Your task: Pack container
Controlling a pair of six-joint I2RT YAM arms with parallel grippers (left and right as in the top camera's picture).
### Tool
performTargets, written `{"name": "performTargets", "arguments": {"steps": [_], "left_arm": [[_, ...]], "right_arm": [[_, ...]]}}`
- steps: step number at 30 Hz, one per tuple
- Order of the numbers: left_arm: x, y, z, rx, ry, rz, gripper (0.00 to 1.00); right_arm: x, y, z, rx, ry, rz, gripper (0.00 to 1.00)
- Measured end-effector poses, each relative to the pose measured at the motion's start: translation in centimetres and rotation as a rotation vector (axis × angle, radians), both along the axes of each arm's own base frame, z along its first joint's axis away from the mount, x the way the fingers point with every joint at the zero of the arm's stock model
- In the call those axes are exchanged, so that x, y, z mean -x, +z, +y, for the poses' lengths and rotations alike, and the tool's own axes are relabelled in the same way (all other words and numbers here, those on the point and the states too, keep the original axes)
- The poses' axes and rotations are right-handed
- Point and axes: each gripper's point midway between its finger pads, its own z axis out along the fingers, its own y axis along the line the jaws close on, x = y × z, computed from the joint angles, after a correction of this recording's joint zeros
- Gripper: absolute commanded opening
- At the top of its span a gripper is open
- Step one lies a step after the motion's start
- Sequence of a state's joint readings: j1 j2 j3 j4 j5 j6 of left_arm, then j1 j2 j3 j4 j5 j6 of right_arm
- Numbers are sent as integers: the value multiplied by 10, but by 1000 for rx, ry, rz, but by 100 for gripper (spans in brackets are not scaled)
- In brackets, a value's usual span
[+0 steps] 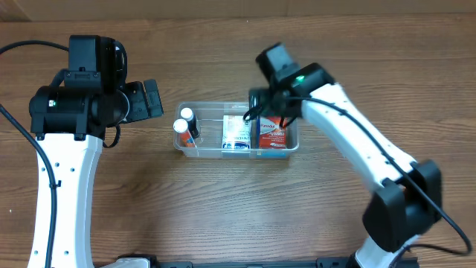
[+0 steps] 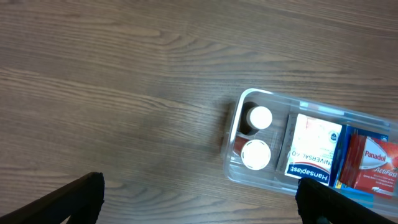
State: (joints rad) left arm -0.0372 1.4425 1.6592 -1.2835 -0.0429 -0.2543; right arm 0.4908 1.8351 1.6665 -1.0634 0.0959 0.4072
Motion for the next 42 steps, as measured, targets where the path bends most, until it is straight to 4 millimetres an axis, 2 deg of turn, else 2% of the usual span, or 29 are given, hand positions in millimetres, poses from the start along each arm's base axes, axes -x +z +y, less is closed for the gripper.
{"name": "performTargets", "arguments": {"steps": [3, 4, 6, 8, 10, 12, 17, 21, 26, 29, 32, 35, 36, 39, 42], "left_arm": [[-5, 3, 0, -3, -7, -23, 100], [-11, 7, 0, -11, -18, -51, 100], [-17, 10, 0, -17, -23, -78, 100], [-22, 14, 1, -23, -23, -105, 100], [-24, 14, 3, -36, -25, -111, 100], [-27, 14, 4, -48, -24, -115, 100], [-28, 9, 7, -63, -21, -97, 100], [-13, 0, 8, -77, -40, -27, 100], [1, 6, 8, -76, -46, -22, 100], [17, 23, 8, -75, -44, -89, 100], [43, 45, 9, -73, -39, -207, 100], [73, 53, 10, -72, -35, -321, 100], [86, 50, 11, -71, -34, -352, 100], [109, 41, 12, -70, -31, -413, 100], [130, 21, 12, -70, -31, -422, 100]], "right_arm": [[-24, 53, -23, -45, -32, -154, 100], [-35, 84, -49, -64, -89, -237, 100], [-41, 100, -78, -54, -121, -280, 100], [-46, 103, -103, -38, -145, -287, 100], [-48, 97, -127, -21, -172, -266, 100], [-48, 93, -140, -11, -186, -249, 100], [-48, 92, -149, -13, -193, -239, 100], [-40, 94, -150, -15, -198, -226, 100], [-13, 132, -156, -24, -227, -304, 100], [19, 158, -162, -39, -239, -381, 100], [46, 164, -165, -54, -247, -440, 100], [72, 144, -169, -67, -256, -473, 100], [83, 133, -170, -71, -259, -481, 100], [111, 107, -173, -81, -268, -495, 100], [143, 80, -177, -83, -271, -491, 100]]}}
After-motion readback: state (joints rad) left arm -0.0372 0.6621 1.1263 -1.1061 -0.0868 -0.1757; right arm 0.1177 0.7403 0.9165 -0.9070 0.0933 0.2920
